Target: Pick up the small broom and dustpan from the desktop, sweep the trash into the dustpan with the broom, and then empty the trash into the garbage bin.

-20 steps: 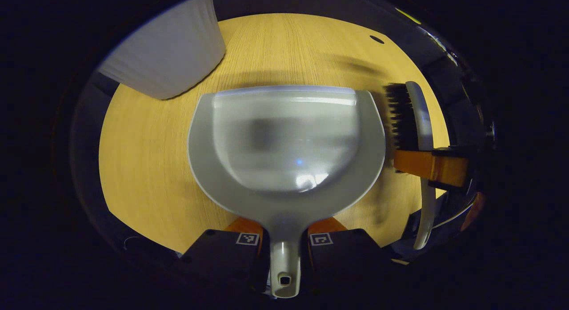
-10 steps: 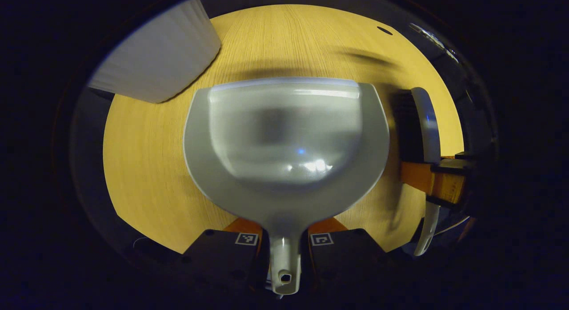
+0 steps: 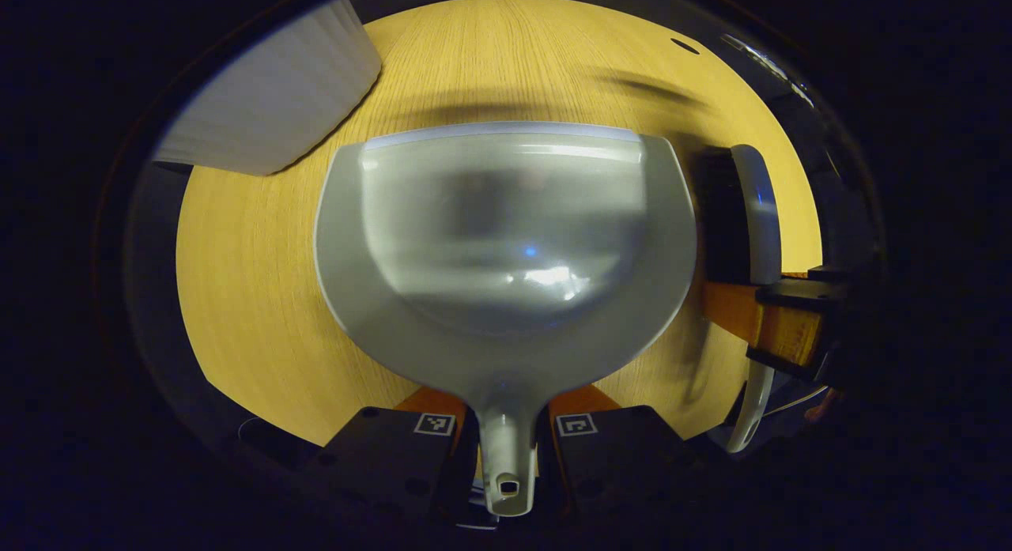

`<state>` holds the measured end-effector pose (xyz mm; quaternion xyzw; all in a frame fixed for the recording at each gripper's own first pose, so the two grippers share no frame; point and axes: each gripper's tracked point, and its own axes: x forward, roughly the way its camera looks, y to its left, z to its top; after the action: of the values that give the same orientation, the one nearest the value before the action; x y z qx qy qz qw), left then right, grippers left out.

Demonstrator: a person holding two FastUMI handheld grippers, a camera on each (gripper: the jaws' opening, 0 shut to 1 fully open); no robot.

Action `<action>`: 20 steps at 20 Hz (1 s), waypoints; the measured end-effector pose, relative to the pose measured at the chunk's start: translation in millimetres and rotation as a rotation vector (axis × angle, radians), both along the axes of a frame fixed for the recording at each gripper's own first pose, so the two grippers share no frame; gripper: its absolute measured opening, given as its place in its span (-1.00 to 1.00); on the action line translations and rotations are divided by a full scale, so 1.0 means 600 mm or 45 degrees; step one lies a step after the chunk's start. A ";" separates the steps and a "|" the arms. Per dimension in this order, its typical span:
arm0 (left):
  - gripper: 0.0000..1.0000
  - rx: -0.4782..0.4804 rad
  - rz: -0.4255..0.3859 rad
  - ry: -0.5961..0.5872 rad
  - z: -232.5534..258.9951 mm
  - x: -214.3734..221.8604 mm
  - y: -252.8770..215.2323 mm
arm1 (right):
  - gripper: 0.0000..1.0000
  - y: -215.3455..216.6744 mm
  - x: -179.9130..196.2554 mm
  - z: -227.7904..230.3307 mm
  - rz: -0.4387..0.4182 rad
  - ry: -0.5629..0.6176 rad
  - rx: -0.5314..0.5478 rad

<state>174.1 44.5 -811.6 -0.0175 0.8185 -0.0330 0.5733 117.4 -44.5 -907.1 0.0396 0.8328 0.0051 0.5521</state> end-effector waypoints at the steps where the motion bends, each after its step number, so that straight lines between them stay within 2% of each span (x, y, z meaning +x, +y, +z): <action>1: -0.38 -0.012 0.009 0.008 0.001 -0.004 -0.004 | -0.07 0.000 0.000 0.000 -0.004 -0.002 -0.005; 2: -0.16 -0.023 0.009 0.023 0.001 -0.010 -0.008 | 0.06 0.002 -0.001 0.001 -0.002 -0.005 0.001; 3: -0.02 -0.030 0.004 0.036 0.004 -0.011 -0.011 | 0.29 0.003 -0.003 0.003 0.003 0.001 0.004; 5: 0.75 -0.017 -0.007 0.017 0.005 -0.007 -0.009 | 1.00 -0.002 0.002 0.013 -0.002 -0.009 -0.009; 6: 0.73 -0.006 -0.009 -0.007 0.010 -0.001 -0.009 | 0.93 -0.002 0.001 0.007 -0.016 -0.019 -0.016; 8: 0.75 0.001 -0.010 -0.039 0.022 0.005 -0.009 | 1.00 0.000 0.004 0.012 -0.047 -0.031 -0.010; 12: 0.75 0.002 -0.037 -0.160 0.058 0.020 -0.011 | 1.00 0.000 0.009 0.032 -0.065 -0.081 0.003; 16: 0.75 0.021 -0.032 -0.350 0.095 0.015 -0.011 | 1.00 -0.003 0.017 0.077 -0.092 -0.218 0.011; 20: 0.75 0.085 -0.029 -0.612 0.170 0.003 0.011 | 1.00 0.006 0.014 0.160 -0.156 -0.399 0.069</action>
<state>176.0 50.9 -709.4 0.0190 0.6592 -0.0156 0.7516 125.6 -40.8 -810.8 0.1039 0.7322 0.0000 0.6732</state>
